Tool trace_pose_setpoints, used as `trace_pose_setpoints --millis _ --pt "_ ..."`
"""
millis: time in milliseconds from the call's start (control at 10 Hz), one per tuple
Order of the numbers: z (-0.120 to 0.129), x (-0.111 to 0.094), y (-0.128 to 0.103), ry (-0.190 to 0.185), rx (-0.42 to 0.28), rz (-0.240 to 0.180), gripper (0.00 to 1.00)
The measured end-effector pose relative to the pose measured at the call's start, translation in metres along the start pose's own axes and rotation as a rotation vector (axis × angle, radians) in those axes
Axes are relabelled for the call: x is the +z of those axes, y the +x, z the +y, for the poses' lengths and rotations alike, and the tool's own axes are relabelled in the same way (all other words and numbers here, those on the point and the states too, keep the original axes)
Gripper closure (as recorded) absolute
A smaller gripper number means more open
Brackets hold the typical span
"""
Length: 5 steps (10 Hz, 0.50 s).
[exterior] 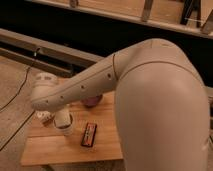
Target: Place the eraser in the ceramic cup
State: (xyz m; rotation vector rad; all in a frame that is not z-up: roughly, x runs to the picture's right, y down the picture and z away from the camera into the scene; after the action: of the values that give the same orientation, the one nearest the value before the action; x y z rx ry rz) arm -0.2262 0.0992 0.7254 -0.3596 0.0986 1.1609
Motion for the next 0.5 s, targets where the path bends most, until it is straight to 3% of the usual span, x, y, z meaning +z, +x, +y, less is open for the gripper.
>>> trace_pose_setpoints --millis 500 --pt "0.003 0.016 -0.003 -0.025 -0.041 -0.021 0.37"
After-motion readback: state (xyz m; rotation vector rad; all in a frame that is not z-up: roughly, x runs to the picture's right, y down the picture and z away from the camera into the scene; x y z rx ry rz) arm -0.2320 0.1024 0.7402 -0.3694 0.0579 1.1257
